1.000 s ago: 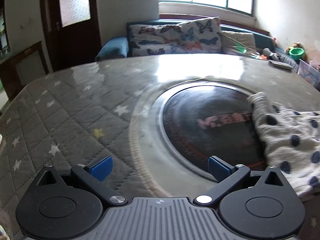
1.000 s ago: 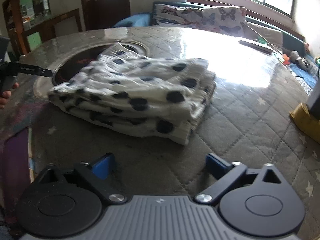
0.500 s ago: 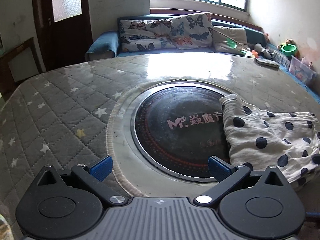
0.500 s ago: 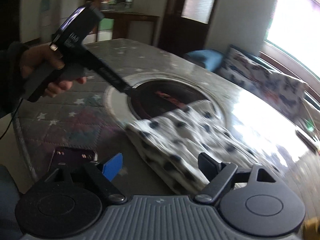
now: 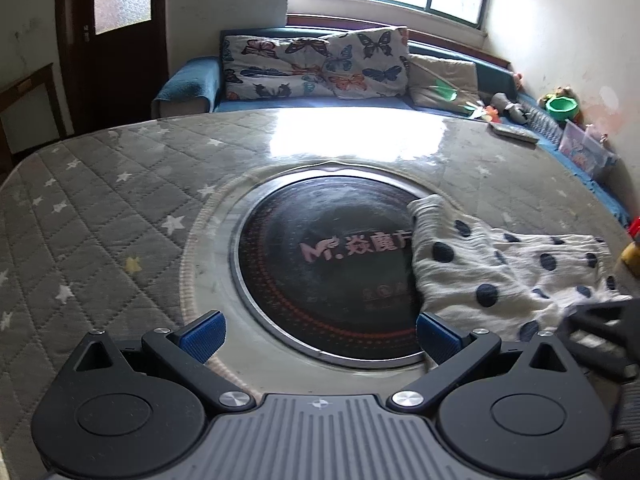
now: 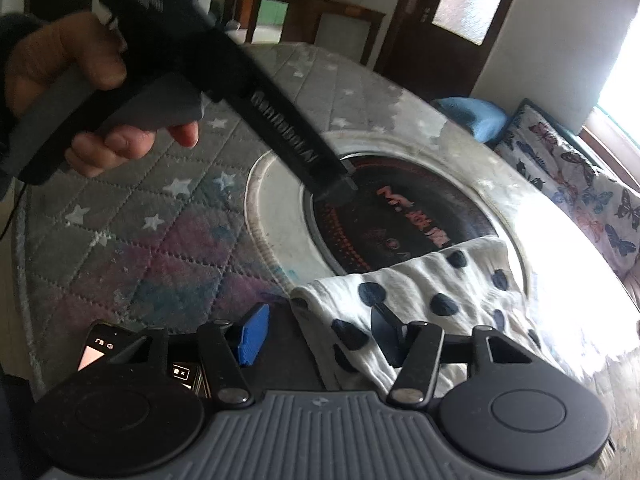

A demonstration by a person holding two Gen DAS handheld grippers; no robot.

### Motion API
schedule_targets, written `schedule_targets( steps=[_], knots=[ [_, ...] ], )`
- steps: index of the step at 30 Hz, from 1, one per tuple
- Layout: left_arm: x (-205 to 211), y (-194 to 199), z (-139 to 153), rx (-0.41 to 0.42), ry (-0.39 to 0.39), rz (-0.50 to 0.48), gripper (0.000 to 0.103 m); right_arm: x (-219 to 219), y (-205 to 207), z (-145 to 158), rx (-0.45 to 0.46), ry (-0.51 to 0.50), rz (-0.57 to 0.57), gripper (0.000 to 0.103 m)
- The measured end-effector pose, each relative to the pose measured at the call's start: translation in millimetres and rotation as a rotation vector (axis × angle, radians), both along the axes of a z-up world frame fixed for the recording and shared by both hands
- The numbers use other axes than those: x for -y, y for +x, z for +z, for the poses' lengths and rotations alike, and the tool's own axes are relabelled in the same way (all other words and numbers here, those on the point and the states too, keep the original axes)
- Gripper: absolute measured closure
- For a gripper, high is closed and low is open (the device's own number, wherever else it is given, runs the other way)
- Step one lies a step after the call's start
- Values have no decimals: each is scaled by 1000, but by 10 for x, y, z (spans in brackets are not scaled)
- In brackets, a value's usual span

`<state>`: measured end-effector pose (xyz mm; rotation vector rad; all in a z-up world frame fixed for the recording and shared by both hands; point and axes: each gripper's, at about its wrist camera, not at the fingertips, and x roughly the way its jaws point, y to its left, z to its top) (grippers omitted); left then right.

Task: Fold clothes
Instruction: 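Move both open tools toward the folded polka-dot trousers, then close the right tool on the trousers' edge while the left tool grips the trousers too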

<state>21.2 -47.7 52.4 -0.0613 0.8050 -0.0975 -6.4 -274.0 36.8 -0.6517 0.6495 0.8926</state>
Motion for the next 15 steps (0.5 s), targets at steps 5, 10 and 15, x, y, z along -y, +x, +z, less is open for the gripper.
schedule_targets(
  steps=[5, 10, 15],
  knots=[
    [71, -1, -4, -5, -38, -15, 0, 5, 79, -55, -31, 16, -39, 76],
    [104, 25, -47, -29, -138, -7, 0, 202, 192, 33, -96, 121, -135, 95],
    [76, 86, -104, -77, -293, 29, 0, 454, 170, 186, -119, 234, -188, 97]
  ],
)
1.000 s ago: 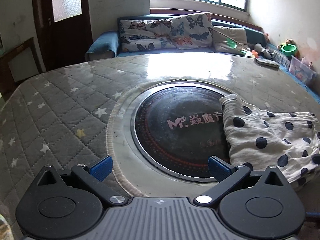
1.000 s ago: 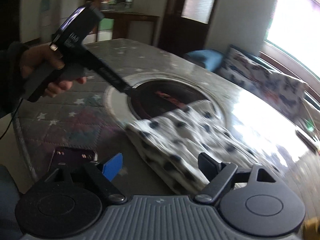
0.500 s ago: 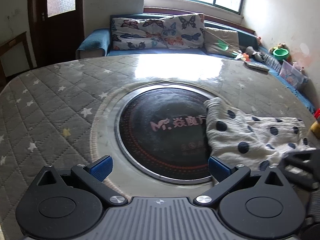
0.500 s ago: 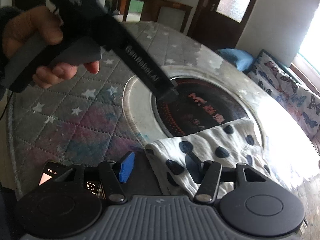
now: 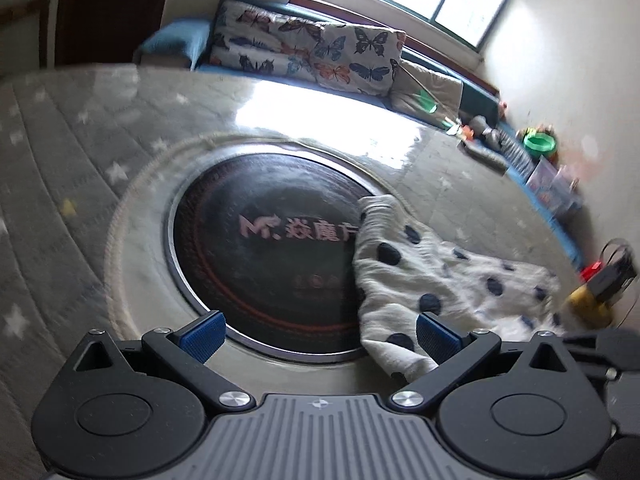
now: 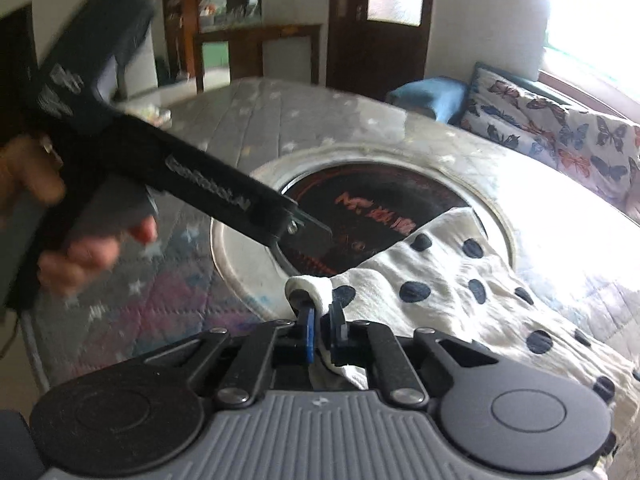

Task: Fold clothes
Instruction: 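Close the right tool on the trousers' edge while the left tool grips the trousers too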

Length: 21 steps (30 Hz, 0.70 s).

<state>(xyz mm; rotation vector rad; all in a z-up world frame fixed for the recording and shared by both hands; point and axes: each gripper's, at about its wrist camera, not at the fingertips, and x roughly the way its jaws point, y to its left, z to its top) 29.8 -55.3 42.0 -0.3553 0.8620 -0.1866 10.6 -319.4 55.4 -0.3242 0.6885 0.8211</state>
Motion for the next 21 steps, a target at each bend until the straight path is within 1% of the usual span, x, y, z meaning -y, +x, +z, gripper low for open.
schedule_targets(
  steps=[4, 8, 12, 18, 21],
  knots=[
    [-19, 75, -51, -46, -137, 18, 0, 134, -18, 76, -8, 55, -27, 97],
    [12, 186, -129, -122, -238, 6, 0, 241, -23, 142, -11, 103, -49, 98],
    [49, 219, -185, -140, -258, 8, 0, 315, -11, 222, -6, 142, -67, 98],
    [127, 268, -236, -170, -289, -19, 0, 388, 0, 254, -9, 178, -78, 98],
    [177, 299, -240, -182, -317, -42, 1, 413, -1, 254, -12, 193, -83, 98]
  ],
)
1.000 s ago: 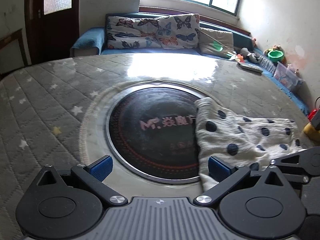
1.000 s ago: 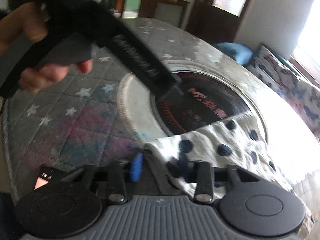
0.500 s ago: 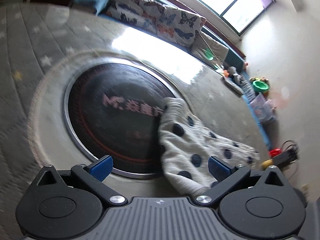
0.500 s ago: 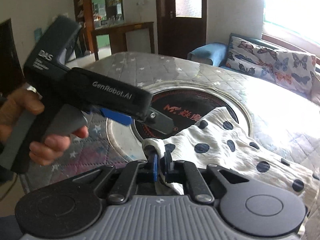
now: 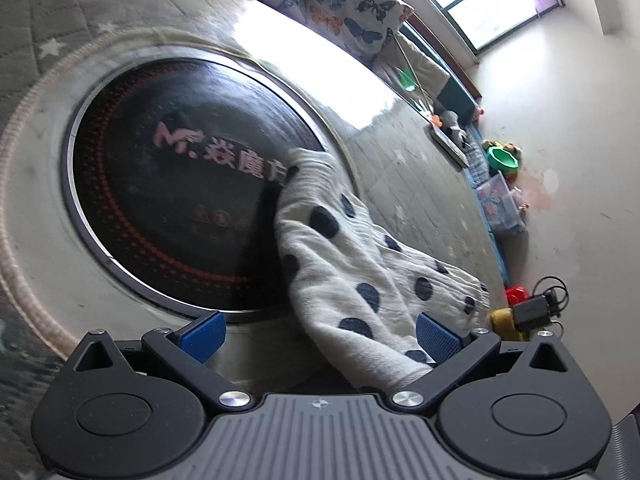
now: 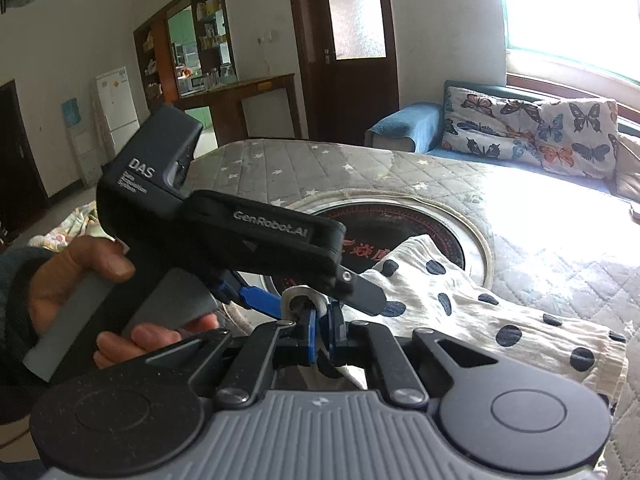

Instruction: Fold clothes

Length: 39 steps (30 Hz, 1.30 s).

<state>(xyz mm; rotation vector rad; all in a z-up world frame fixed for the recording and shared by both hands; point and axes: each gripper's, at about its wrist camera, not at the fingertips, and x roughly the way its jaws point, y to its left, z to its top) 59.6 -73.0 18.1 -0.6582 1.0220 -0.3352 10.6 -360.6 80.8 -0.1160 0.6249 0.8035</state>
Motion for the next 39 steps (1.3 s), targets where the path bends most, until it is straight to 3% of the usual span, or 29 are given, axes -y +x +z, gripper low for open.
schedule_targets(
  steps=[5, 8, 10, 13, 18, 23, 26, 30, 32, 35, 37, 39],
  knots=[
    [101, 58, -27, -2, -43, -30, 11, 38, -12, 20, 3, 14, -2, 98],
    [139, 77, -46, 0, -65, -47, 29, 62, -21, 32, 1, 25, -1, 98],
    [151, 79, -54, 1, -60, -53, 49, 80, -40, 34, -1, 30, 3, 98],
    [140, 100, -95, -18, -73, -53, 67, 107, -63, 13, -5, 24, 10, 97],
    [126, 84, -101, -9, -36, -56, 81, 206, -86, -40, -19, 15, -4, 91],
    [118, 83, -62, 13, 4, -60, 82, 510, -115, -25, -45, 43, -80, 74],
    [112, 84, -36, 26, 22, -59, 82, 777, -66, -27, -55, 55, -173, 64],
    [125, 92, 3, 43, 59, -63, 82, 1127, 56, -96, -68, 43, -305, 58],
    [149, 97, 2, 41, 66, -68, 82, 1292, 130, -167, -90, 44, -360, 47],
    [204, 97, -16, 38, 71, -72, 80, 1502, 251, -282, -139, 65, -425, 46],
    [217, 87, -27, 33, 73, -74, 71, 1607, 331, -357, -173, 88, -458, 45],
    [214, 76, -29, 32, 72, -71, 70, 1705, 432, -451, -217, 123, -487, 41]
  ],
)
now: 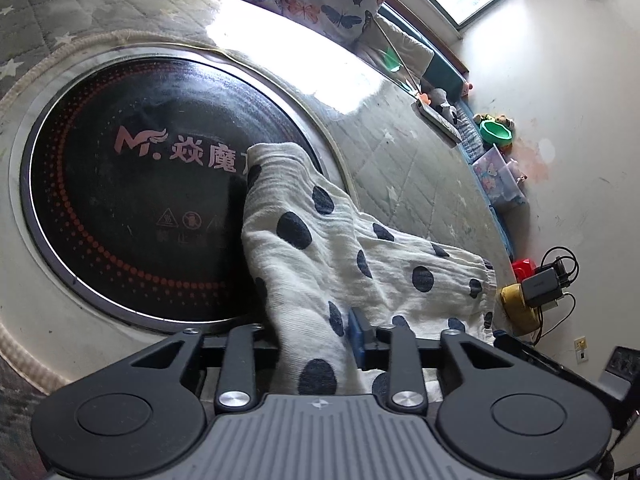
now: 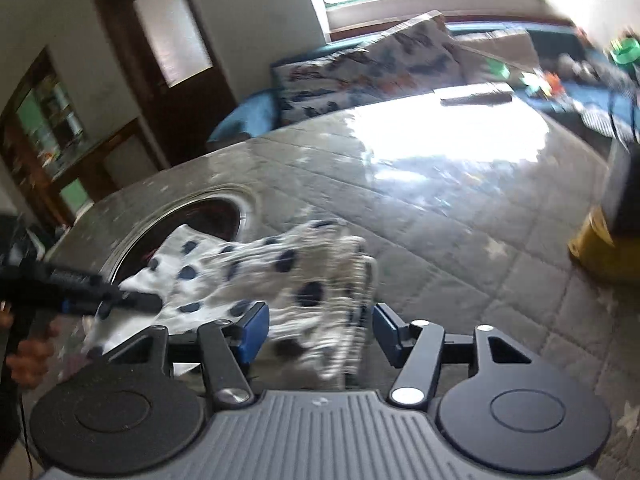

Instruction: Fold clothes

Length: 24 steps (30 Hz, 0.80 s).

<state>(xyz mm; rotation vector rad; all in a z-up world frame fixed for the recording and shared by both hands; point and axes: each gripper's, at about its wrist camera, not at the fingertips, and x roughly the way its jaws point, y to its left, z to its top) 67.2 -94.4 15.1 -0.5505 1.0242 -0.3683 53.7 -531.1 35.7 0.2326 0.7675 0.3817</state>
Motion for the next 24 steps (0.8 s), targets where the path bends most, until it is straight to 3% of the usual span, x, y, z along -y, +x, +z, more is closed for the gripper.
schedule_targets(
  steps=[10, 18, 21, 24],
  knots=[
    [35, -14, 19, 9, 33, -20, 70, 124, 167, -310, -135, 173, -7, 38],
    [58, -21, 32, 14, 48, -29, 70, 192, 140, -312, -194, 257, -6, 39],
    [76, -28, 52, 18, 58, -36, 73, 198, 151, -324, -220, 285, -5, 59],
    [82, -34, 83, 29, 73, -39, 73, 189, 142, -326, -229, 308, 5, 67]
  ],
)
